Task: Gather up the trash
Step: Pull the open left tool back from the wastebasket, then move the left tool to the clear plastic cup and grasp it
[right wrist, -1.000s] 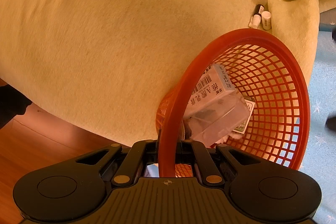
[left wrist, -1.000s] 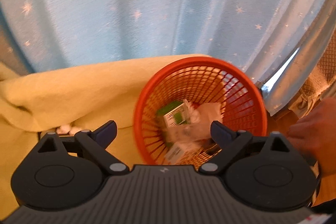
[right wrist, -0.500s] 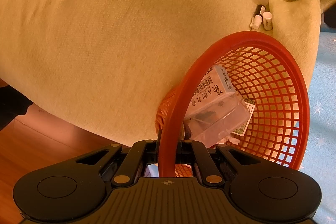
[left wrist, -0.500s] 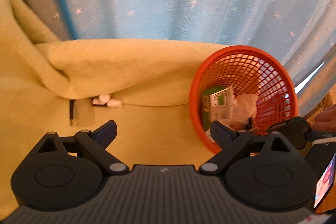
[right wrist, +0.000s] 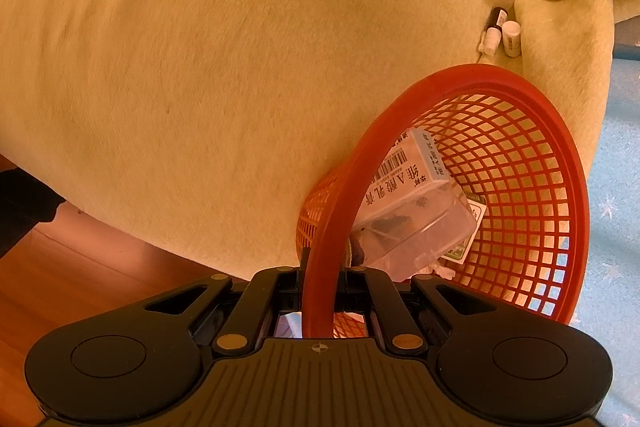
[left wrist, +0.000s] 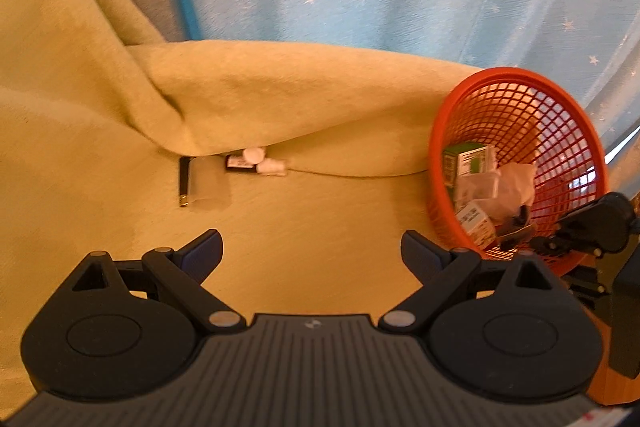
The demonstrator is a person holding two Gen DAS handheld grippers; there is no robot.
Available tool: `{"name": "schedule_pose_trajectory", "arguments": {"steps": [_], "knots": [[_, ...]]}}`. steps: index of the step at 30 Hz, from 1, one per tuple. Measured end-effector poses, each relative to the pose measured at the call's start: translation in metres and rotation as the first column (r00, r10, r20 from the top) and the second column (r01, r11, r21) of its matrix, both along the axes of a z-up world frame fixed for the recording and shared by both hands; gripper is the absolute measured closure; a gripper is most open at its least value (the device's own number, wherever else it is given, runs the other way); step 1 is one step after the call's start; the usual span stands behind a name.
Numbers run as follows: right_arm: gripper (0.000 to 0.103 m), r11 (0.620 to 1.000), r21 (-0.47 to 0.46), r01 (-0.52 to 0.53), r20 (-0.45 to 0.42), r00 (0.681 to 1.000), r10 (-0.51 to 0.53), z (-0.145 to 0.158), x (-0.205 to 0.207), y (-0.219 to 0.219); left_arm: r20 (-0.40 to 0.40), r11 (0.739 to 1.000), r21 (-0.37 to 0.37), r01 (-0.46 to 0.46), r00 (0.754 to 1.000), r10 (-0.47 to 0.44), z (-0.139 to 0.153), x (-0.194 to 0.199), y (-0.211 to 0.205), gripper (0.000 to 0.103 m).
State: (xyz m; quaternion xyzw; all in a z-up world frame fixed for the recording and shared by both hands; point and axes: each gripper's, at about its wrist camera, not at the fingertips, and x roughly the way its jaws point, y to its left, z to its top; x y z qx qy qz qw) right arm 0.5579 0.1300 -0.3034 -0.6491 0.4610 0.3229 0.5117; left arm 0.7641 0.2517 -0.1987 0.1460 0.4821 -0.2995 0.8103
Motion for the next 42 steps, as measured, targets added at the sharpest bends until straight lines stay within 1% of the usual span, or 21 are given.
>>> {"name": "schedule_pose_trajectory", "arguments": {"steps": [14, 27, 34, 42], "knots": [[0.102, 0.999, 0.014, 0.036, -0.013, 0.999, -0.036, 0.003, 0.006, 0.004, 0.008, 0.997, 0.068, -0.022, 1.000, 0.021, -0.022, 0.019, 0.020, 0.009], [0.101, 0.988, 0.051, 0.143, -0.053, 0.989, -0.140, 0.009, 0.027, 0.022, 0.021, 0.993, 0.112, -0.029, 0.999, 0.027, -0.049, 0.070, 0.028, 0.009], [0.101, 0.979, 0.064, 0.194, -0.068, 0.980, -0.189, 0.010, 0.035, 0.037, 0.017, 0.993, 0.119, -0.019, 1.000, 0.017, -0.068, 0.091, 0.028, 0.009], [0.101, 0.977, 0.053, 0.207, -0.081, 0.976, -0.203, 0.011, 0.040, 0.041, 0.010, 0.991, 0.130, 0.011, 1.000, -0.012, -0.085, 0.108, 0.021, 0.009]]}}
